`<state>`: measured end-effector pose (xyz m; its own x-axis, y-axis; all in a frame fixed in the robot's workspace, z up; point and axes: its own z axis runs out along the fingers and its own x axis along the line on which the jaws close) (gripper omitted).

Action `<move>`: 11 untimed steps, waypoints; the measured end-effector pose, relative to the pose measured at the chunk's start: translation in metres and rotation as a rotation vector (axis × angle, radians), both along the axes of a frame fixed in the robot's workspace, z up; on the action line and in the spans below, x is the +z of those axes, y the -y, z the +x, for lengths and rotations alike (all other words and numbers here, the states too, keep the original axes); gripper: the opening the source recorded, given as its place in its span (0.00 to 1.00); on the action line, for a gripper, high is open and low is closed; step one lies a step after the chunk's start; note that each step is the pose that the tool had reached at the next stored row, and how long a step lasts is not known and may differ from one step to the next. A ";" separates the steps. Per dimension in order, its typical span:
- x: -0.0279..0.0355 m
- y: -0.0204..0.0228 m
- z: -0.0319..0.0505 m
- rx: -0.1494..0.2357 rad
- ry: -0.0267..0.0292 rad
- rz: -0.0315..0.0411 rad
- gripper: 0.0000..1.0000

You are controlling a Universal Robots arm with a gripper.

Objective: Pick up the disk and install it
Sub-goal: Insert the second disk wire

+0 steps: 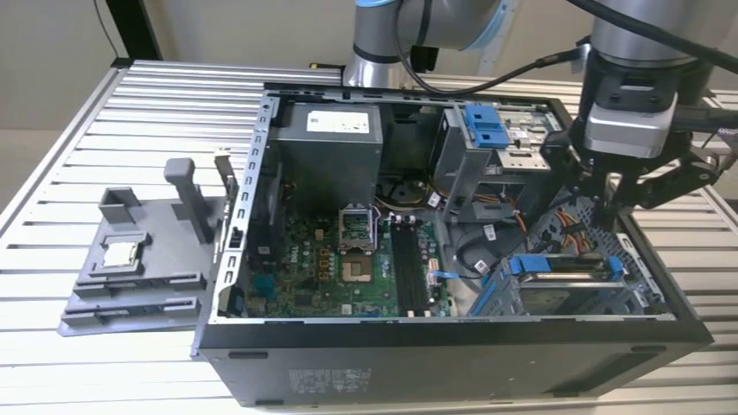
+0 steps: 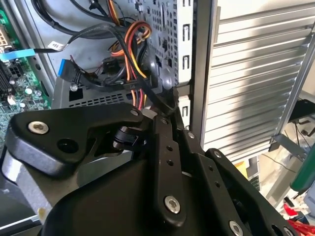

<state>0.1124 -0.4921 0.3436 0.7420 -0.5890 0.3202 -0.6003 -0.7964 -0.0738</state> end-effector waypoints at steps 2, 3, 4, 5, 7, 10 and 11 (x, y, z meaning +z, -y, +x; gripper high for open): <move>0.0001 -0.0001 -0.0003 0.000 0.0000 -0.0001 0.00; 0.0000 -0.0001 -0.0006 0.000 0.0000 -0.0001 0.00; 0.0000 -0.0001 -0.0006 0.000 0.0000 -0.0001 0.00; 0.0000 -0.0001 -0.0008 0.000 0.0000 -0.0001 0.00; 0.0000 -0.0001 -0.0009 0.000 0.0000 -0.0001 0.00; 0.0000 -0.0001 -0.0009 0.000 0.0000 -0.0001 0.00; 0.0000 -0.0001 -0.0010 0.000 0.0000 -0.0001 0.00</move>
